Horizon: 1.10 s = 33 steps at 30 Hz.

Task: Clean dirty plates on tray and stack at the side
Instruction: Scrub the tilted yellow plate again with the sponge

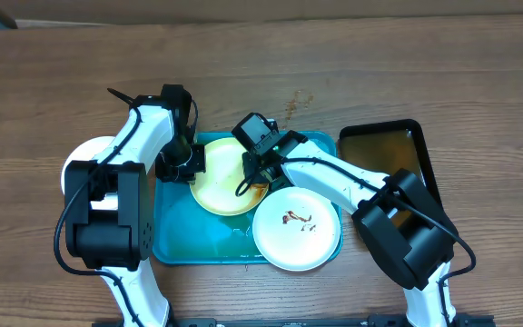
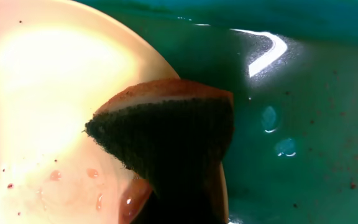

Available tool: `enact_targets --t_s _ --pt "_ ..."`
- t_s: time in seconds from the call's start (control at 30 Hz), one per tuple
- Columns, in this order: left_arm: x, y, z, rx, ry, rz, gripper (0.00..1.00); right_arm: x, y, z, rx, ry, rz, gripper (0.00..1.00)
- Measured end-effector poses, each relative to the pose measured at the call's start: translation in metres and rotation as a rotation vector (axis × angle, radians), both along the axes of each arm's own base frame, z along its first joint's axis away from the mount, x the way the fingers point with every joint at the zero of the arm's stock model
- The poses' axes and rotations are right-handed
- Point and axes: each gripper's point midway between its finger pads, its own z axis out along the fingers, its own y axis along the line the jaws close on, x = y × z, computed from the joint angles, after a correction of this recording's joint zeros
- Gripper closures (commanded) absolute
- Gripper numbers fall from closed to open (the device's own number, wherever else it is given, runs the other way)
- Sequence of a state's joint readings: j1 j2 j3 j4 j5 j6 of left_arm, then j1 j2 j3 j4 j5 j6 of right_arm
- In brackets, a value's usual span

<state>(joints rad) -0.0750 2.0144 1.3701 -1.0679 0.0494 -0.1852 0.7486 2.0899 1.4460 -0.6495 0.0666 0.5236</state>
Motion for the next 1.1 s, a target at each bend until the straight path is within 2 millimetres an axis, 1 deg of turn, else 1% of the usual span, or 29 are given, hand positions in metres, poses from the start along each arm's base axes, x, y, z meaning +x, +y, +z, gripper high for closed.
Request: enact_targets --t_s 0.13,0.27,0.47,0.57,0.63,0.7,0.9,0.97,1.1 --pt "0.000 0.000 0.000 0.000 0.000 0.000 0.96 -0.002 0.004 0.000 0.019 0.014 0.008 0.96" --pt "-0.002 0.001 0.000 0.005 0.006 0.000 0.96 -0.011 0.011 -0.001 0.062 0.059 0.030 0.96" --pt "-0.002 0.003 0.000 0.012 0.008 -0.001 0.96 -0.030 0.035 0.000 0.161 0.123 0.110 0.96" --pt "-0.002 0.003 0.000 0.012 0.008 -0.001 0.96 -0.034 0.038 0.000 0.156 0.118 0.147 0.96" --pt "-0.002 0.003 0.000 0.012 0.008 -0.001 0.96 -0.032 0.035 -0.001 0.140 0.110 0.149 0.96" --pt "-0.002 0.002 0.000 0.009 0.009 0.000 0.96 -0.026 0.029 0.000 0.118 0.094 0.139 0.96" --pt "-0.001 -0.001 0.000 -0.007 0.006 0.006 0.96 0.006 -0.001 0.000 0.060 0.027 0.098 0.96" --pt "0.000 -0.005 0.000 -0.022 0.002 0.011 0.96 0.009 -0.008 0.000 0.043 0.026 0.095 0.96" --pt "-0.001 -0.008 0.000 -0.036 0.004 0.019 0.96 0.002 -0.013 -0.001 0.018 0.059 0.089 0.96"
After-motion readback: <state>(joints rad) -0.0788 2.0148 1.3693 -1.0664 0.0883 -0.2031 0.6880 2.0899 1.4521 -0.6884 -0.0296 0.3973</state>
